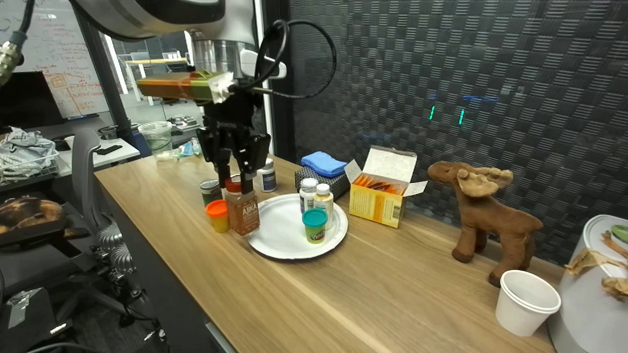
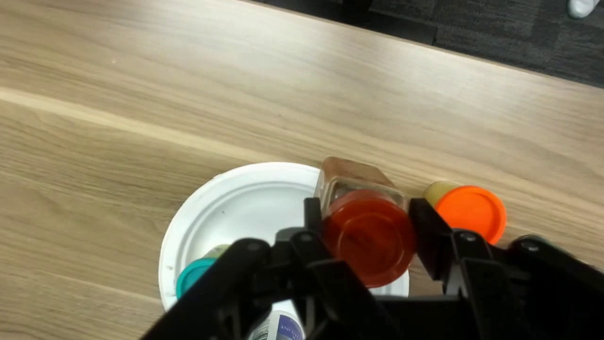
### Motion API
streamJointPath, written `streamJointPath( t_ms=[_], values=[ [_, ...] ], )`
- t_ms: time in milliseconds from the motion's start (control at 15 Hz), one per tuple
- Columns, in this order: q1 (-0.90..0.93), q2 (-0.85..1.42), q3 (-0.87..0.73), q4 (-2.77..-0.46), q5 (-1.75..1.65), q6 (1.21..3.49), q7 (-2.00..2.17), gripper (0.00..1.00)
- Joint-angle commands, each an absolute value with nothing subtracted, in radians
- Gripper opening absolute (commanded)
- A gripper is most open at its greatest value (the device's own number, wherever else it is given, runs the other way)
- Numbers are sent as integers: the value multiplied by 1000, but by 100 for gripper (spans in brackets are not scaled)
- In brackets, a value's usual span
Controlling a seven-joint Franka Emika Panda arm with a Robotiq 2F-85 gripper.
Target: Put the bottles on the tray
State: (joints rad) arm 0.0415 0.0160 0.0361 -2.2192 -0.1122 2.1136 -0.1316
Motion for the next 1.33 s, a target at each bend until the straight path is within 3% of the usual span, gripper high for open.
streamJointPath(
  t_ms=[0,1267],
  values=[
    [37,106,37,-2128,-95,2150,-178,24],
    [27,290,9,-1954,-162,2280,-148,24]
  ],
)
